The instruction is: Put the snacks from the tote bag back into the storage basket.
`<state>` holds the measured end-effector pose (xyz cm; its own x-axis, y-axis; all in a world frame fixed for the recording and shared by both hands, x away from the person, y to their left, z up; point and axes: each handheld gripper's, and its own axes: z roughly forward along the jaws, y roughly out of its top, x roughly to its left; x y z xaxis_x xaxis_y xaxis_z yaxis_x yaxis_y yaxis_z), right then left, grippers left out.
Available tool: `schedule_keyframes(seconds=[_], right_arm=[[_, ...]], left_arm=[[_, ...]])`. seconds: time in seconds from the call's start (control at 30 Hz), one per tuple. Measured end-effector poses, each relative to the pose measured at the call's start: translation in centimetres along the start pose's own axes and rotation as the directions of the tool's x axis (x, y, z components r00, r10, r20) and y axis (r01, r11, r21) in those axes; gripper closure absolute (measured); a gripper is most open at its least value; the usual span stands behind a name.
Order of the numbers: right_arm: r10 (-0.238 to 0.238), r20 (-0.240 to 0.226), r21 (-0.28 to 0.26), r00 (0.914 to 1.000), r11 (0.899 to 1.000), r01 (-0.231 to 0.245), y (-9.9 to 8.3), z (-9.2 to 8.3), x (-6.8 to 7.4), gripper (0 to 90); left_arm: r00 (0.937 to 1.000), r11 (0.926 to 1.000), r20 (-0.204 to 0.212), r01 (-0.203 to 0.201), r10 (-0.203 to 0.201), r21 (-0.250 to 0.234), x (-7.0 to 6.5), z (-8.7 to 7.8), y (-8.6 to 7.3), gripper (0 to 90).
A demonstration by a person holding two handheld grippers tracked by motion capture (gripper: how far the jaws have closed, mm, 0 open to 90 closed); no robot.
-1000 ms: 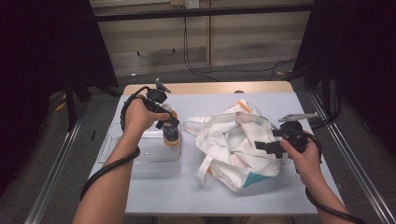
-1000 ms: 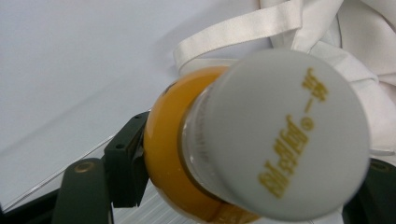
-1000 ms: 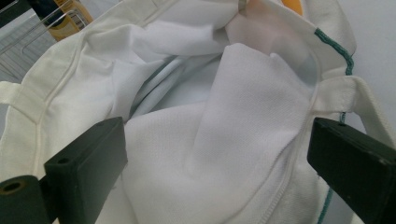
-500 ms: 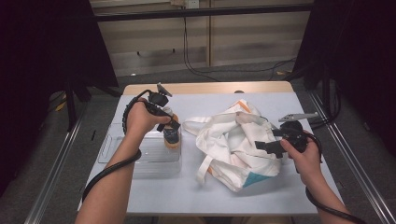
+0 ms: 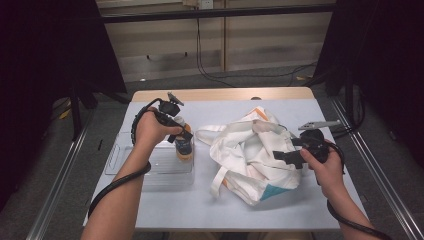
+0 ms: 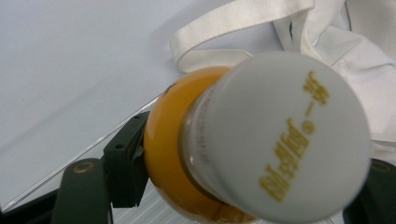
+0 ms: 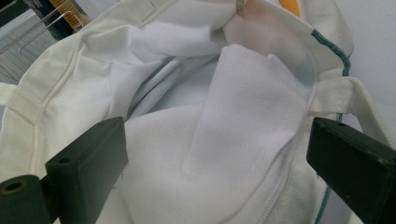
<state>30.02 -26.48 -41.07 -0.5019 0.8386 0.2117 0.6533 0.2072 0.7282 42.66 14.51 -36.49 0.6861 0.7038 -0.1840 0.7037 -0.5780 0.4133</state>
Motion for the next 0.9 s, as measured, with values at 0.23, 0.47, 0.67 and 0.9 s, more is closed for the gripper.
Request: schedule_keyframes(seconds=[0.23,0.47,0.67,0.9], right_arm=[[-0.007,-0.002,0.002,1.0,1.0,0.007,0.0,0.1,0.2,5.2],[-0.011,0.001,0.008,0.9999,1.0,0.011,0.0,0.1,0.4,5.2],[-0.017,-0.001,0.004,0.9999,1.0,0.017,0.1,0.1,0.6,5.2],[-0.023,-0.003,0.001,0.9997,1.0,0.023,0.2,0.1,0.8,5.2]], left_arm=[[0.9993,0.9993,0.02,0.031,-0.03,-0.023,0.0,0.0,-0.6,28.8],[0.9976,0.9978,0.051,0.049,-0.046,-0.044,0.3,-0.2,-1.2,25.9],[0.9965,0.9968,0.068,0.053,-0.049,-0.06,0.4,-0.7,-1.9,24.1],[0.996,0.9943,0.071,0.061,-0.055,-0.087,0.5,-1.0,-3.0,19.7]])
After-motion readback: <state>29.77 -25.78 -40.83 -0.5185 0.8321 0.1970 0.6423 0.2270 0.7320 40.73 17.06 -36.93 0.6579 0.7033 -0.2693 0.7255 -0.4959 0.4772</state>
